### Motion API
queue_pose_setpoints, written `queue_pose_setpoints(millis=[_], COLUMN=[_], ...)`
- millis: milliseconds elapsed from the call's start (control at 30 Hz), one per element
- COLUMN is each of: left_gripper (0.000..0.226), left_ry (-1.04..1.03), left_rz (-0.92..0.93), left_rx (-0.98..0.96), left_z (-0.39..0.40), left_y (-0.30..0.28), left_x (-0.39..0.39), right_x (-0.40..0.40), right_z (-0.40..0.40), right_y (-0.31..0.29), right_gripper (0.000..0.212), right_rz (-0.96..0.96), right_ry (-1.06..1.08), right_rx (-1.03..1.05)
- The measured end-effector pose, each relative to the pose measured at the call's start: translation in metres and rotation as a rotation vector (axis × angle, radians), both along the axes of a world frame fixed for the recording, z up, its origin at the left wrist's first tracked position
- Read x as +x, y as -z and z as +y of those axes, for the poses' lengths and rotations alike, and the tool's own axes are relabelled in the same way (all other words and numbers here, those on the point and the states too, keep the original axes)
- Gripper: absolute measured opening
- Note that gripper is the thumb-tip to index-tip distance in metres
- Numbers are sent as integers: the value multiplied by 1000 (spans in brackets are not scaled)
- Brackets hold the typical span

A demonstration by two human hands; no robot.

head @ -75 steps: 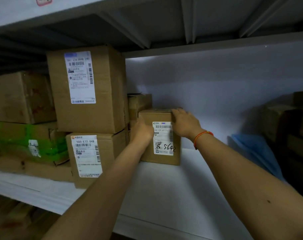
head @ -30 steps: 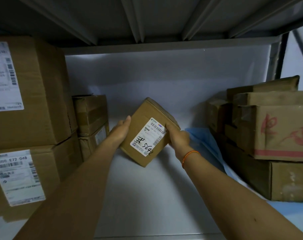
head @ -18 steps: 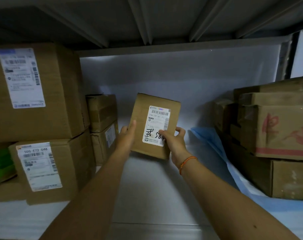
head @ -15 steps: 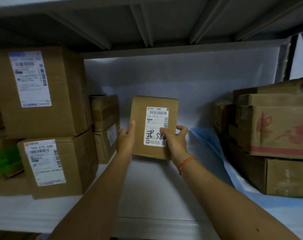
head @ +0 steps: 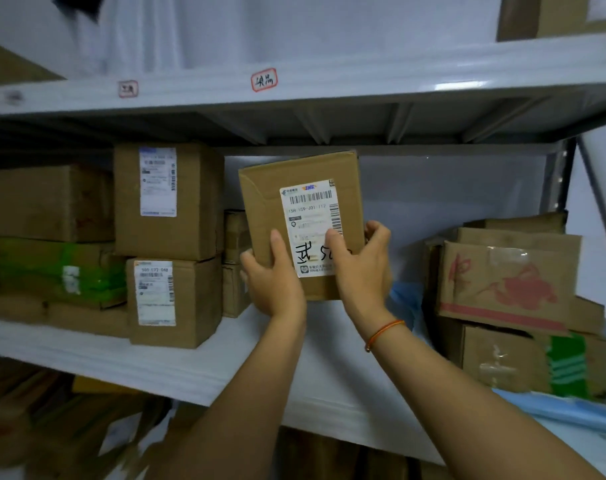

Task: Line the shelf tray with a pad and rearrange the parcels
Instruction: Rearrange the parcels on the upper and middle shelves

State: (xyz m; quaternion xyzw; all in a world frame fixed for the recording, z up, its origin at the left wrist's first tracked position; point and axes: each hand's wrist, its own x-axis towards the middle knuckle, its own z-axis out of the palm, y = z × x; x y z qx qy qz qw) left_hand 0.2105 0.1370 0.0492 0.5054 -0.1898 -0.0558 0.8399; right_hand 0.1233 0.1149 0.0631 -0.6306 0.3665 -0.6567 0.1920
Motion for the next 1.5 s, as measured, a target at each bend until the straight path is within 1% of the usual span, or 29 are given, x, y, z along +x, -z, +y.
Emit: queue_pose_setpoints(millis=[167,300,400,500,600,667,767,833,900,1000,1167,1333,1500], left_gripper=[42,43,40,33,26,25,30,33,32,31,30,30,34], left_ry=[-110,-179,-178,-208,-259,-263,-198,-169,-124,-33,73,116,144], left_rz=[-24,-35,-69,-186,-319,-410,-531,-614,-686,-776,-893,-955,-993], left_rx=[-106,-224,-351,-479,-602,-658,-721,-732,-720,-650,-523,-487,-438], left_z=[51,84,110,133,150,155,154,150,143,128,96,69,47], left_y=[-9,-4,-6,-19,-47,-70,-107,-133,-160,-196,-239,-263,-272], left_x=[-29,-49,-68,-90,-113,-124,-138,-149,-162,-180,-204,-227,-249], right_x=[-21,-41,-63,-88,-120,-140,-166,-185,-207,-239,-280,-313,-337], right_z=[42,73,96,119,136,142,142,137,130,115,87,61,41], right_y=[-12,-15,-27,-50,-84,-109,-149,-175,-201,-234,-272,-289,-296], right_gripper=[60,54,48,39,30,28,30,23,21,19,17,29,41], right_rz=[35,57,60,41,-16,-55,-140,-184,-194,-180,-172,-180,-145], right_ry=[-49,-129,-165,-187,-189,-208,-175,-134,-97,-46,8,83,188], right_rx=[-84,-154,-238,-325,-414,-451,-511,-555,-576,-577,-486,-429,-417])
